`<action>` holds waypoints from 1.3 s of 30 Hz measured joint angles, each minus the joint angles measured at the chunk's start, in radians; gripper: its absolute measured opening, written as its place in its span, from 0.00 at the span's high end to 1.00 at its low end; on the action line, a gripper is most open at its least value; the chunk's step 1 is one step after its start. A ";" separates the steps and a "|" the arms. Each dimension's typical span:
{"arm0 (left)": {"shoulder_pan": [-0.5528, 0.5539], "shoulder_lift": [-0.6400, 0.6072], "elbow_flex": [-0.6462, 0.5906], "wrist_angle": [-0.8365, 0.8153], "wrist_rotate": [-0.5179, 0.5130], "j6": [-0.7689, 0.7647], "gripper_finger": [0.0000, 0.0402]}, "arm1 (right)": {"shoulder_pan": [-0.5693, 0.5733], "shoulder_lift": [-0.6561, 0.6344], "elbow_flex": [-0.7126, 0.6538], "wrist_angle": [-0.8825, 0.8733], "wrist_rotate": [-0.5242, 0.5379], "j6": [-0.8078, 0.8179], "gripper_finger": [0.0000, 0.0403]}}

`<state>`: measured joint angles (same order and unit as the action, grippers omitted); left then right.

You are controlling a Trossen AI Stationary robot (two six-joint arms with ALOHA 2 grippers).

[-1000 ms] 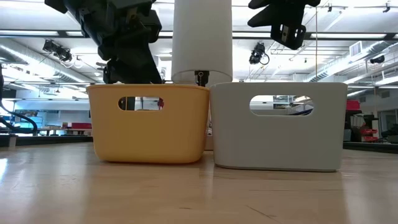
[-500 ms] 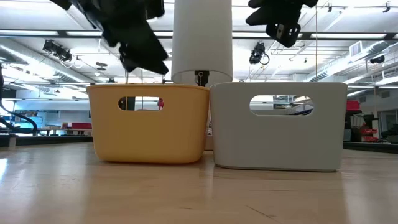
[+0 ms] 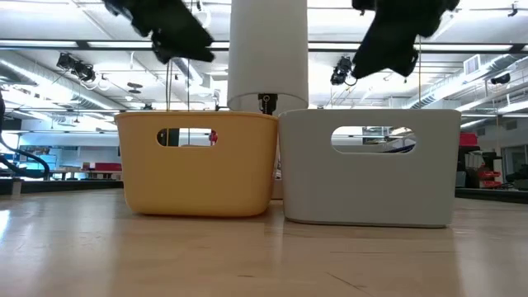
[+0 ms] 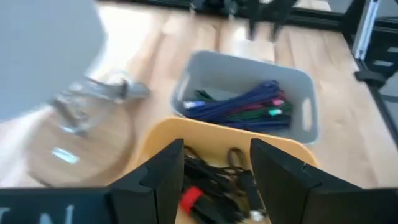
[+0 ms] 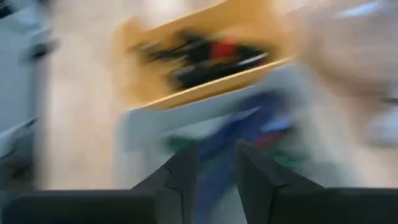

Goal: Pick & Place USB Port
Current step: Return to Home Position

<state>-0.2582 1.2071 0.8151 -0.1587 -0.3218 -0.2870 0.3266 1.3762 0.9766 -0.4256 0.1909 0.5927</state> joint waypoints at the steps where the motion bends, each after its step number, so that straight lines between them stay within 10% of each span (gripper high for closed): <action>1: 0.001 -0.031 -0.017 0.001 -0.005 0.017 0.53 | -0.004 -0.020 -0.010 -0.020 0.064 0.001 0.74; 23: -0.043 -0.965 -0.685 0.398 0.035 0.246 0.53 | -0.078 -0.869 -0.957 1.076 -0.148 -0.416 0.74; 39: 0.147 -1.203 -0.806 0.330 0.106 0.234 0.53 | -0.574 -0.978 -0.957 0.998 -0.633 -0.271 0.74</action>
<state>-0.1115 0.0041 0.0090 0.1712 -0.2162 -0.0531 -0.2472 0.3983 0.0193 0.5727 -0.4424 0.3213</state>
